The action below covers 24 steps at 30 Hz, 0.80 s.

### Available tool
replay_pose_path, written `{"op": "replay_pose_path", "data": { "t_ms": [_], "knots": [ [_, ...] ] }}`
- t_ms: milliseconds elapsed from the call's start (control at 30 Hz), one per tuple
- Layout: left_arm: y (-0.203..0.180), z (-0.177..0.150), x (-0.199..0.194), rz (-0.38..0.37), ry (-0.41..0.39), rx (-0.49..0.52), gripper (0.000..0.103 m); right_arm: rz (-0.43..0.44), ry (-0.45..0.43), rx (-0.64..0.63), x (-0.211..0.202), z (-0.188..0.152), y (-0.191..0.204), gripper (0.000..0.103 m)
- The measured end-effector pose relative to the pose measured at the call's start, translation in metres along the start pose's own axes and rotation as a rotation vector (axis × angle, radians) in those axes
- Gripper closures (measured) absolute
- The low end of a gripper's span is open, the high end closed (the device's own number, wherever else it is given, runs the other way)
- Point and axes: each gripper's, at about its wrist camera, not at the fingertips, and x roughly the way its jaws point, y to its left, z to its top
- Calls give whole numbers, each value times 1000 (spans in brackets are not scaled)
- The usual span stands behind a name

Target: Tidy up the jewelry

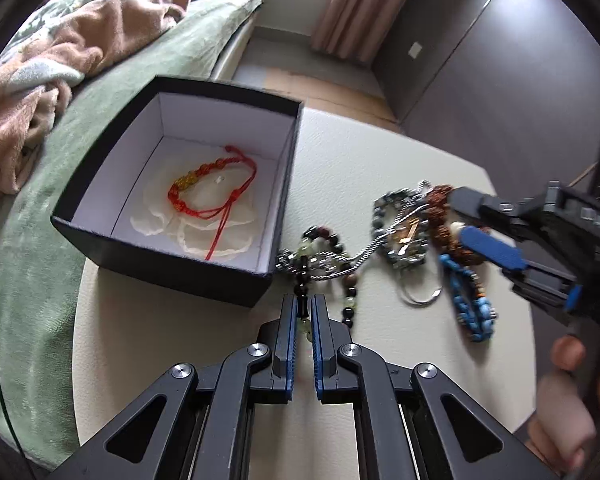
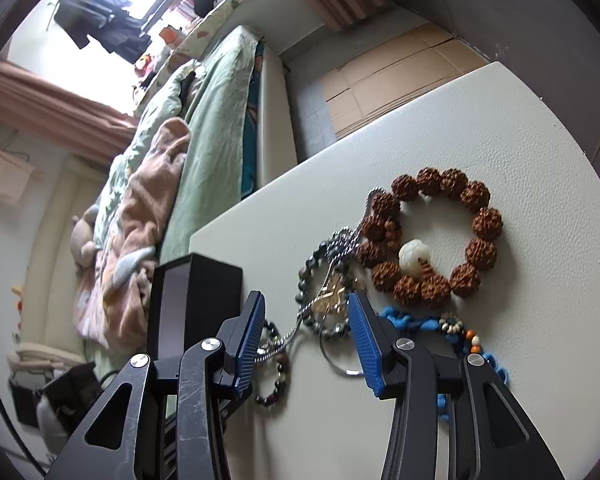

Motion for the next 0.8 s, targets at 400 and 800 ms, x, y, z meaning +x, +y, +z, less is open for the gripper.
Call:
{"op": "replay_pose_path", "data": {
  "t_ms": [400, 800],
  "knots": [
    [16, 11, -29, -128, -39, -52, 96, 110, 185, 53, 43, -21, 12, 57],
    [28, 13, -36, -161, -39, -97, 96, 68, 115, 131, 65, -28, 21, 65]
  ]
}}
